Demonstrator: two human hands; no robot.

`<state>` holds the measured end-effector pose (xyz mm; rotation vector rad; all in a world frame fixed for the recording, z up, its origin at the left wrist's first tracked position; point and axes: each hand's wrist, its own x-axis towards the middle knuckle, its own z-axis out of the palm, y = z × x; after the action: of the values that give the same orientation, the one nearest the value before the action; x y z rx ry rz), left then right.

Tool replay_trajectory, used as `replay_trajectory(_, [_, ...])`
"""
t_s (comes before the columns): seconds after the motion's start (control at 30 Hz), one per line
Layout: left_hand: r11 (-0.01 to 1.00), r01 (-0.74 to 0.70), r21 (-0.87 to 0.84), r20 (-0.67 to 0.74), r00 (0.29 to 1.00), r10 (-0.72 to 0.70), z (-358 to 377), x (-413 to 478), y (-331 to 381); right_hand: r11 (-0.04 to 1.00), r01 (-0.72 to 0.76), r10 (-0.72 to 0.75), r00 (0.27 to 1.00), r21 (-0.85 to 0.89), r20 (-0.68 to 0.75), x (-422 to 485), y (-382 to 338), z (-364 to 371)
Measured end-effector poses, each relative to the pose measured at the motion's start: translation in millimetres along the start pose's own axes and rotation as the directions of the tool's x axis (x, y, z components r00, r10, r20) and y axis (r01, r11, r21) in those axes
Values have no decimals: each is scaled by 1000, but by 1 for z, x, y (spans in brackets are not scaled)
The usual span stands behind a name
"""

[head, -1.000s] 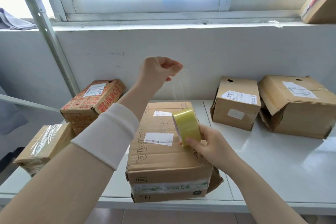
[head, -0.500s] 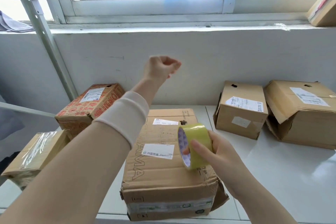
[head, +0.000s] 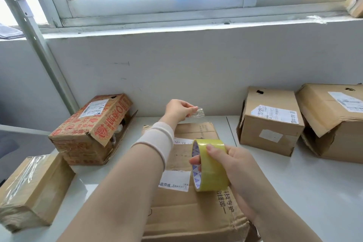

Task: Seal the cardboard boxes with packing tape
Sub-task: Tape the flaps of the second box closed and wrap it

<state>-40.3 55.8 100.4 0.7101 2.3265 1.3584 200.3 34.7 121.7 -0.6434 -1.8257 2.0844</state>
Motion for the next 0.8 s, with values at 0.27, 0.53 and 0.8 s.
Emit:
replay_trajectory(0.27, [979, -15, 204, 90, 996, -4, 6, 4, -10, 999, 23, -25, 999, -34, -35, 1, 1, 4])
replay_trajectory(0.53, [912, 11, 410, 143, 987, -76, 5, 8, -8, 996, 63, -67, 996, -68, -51, 2, 4, 4])
replay_trajectory(0.8, [822, -15, 569, 115, 991, -62, 0, 4, -10, 995, 89, -92, 993, -52, -69, 0, 8, 4])
